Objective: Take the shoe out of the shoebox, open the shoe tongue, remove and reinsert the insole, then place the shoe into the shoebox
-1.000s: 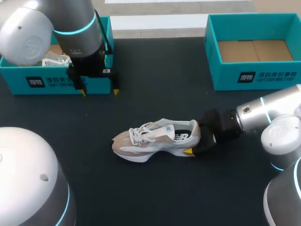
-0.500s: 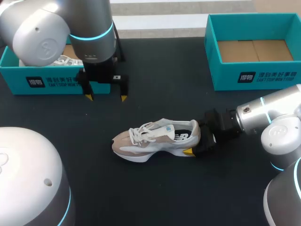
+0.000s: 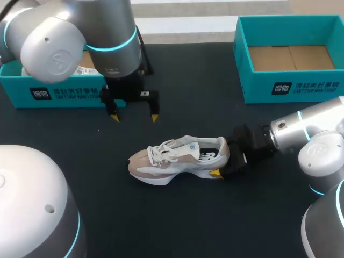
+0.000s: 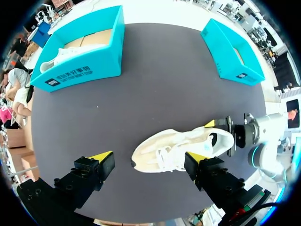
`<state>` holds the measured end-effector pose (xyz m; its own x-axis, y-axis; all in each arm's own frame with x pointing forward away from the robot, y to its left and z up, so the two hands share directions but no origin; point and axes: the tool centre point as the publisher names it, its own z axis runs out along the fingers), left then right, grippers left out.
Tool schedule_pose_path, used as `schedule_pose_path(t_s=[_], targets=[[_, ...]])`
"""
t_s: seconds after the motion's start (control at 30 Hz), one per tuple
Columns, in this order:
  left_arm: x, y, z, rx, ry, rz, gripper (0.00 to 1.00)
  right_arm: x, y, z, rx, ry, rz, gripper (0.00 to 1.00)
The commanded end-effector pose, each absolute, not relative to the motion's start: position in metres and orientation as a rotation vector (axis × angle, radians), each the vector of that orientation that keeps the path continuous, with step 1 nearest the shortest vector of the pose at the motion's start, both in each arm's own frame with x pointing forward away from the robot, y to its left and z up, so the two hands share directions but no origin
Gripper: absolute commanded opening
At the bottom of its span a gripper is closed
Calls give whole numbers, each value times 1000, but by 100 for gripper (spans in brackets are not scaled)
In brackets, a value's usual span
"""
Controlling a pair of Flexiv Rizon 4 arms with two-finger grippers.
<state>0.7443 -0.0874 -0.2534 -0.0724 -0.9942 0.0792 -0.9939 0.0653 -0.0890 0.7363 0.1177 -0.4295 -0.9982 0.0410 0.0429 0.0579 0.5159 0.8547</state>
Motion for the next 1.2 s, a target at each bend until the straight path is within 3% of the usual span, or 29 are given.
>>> schedule_pose_path(t_s=[0.03,0.8,1.2], targets=[[736,-105,-268,-2135,2294,-192,100,738,125,-437,-91,-2723,-1530,0],[699,-188,-293,-2159,2290,-280,100,738,125,-437,-91,-2723,-1530,0],[701,-200,-299,-2177,2250,-224,100,738,125,-437,-91,-2723,-1530,0]])
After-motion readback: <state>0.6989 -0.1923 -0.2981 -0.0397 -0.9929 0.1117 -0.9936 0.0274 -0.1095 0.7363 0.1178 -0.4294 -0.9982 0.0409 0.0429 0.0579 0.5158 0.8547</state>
